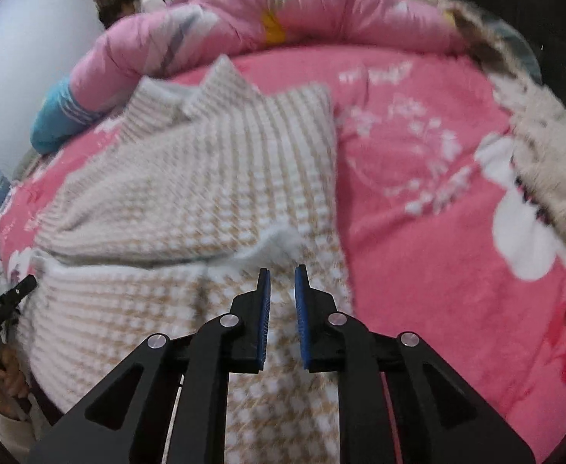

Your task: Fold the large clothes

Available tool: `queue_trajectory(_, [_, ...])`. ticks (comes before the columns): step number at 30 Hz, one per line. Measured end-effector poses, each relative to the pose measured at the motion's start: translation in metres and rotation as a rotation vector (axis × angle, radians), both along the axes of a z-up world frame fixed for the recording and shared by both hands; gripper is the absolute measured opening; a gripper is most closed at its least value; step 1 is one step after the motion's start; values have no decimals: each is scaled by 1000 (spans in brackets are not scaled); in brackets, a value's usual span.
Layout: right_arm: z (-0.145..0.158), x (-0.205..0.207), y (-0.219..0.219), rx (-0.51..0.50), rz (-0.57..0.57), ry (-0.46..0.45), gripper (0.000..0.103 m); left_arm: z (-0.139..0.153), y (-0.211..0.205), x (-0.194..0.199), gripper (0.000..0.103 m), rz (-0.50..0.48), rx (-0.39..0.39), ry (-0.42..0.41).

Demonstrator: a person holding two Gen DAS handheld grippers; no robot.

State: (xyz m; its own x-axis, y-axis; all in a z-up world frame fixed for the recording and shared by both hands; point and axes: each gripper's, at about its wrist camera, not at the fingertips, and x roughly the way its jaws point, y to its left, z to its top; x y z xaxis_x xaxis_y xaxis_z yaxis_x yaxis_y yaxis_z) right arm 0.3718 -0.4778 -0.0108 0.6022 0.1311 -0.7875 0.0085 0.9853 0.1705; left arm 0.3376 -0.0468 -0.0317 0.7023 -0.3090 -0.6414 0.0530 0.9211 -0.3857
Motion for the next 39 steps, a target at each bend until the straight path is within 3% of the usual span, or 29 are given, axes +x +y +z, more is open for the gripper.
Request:
queue_trajectory(4, [13,-2,16,50,58,-68,22,29,-39,-10,30,-165,4,-107])
queue_trajectory(6, [10,5,31,25,85,-73,24,29,-66,-12,34,-247,28,-110])
queue_trajectory(8, [-9,20,40,-17,104,-23,30,19,-94,-6,47,-293,95,-63])
queue_trajectory(9, [-19,26,43,-70,85,9,30,4,-107,-1,50,-287,164,-13])
queue_trajectory(10, [-37,33,43,-142,63,54,30,-8,-113,5,51,-284,196,28])
queue_trajectory(11, [-52,38,43,-142,77,76,30,-21,-114,8,51,-274,191,47])
queue_trajectory(14, [-36,31,50,-185,55,72,31,-10,-106,4,49,-237,145,52])
queue_trajectory(16, [-18,19,51,-155,53,50,32,-2,-101,0,50,-218,138,54])
queue_trajectory(18, [2,1,57,-71,109,-6,38,13,-99,-13,52,-212,162,7])
queue_trajectory(20, [23,-21,70,-7,193,-78,53,24,-99,-28,60,-221,150,-26])
queue_trajectory(21, [29,-29,80,5,241,-98,54,24,-101,-28,63,-224,140,-26])
queue_trajectory(23, [27,-44,102,8,340,-96,54,13,-103,-28,68,-217,148,16])
queue_trajectory(24, [19,-44,112,-11,370,-78,54,-2,-106,-23,68,-195,185,80])
queue_trajectory(25, [-2,-39,124,-63,377,-16,54,-13,-109,-17,69,-183,202,121])
queue_trajectory(27, [-40,-25,132,-119,375,71,64,-21,-109,-22,70,-167,207,64])
queue_trajectory(28, [-52,-22,129,-96,372,62,66,-22,-112,-23,70,-167,229,61])
queue_trajectory(30, [-45,-23,122,-38,355,70,66,-16,-114,-27,70,-156,255,52])
queue_trajectory(33, [-17,-42,123,-86,341,33,66,-4,-106,-34,70,-140,218,57])
queue_trajectory(35, [0,-65,125,-86,382,-15,66,12,-103,-50,70,-159,191,-1])
queue_trajectory(37, [12,-92,128,-108,426,-65,66,23,-110,-64,71,-197,205,-57])
queue_trajectory(39, [5,-101,132,-167,423,-66,66,17,-120,-66,76,-202,244,-47])
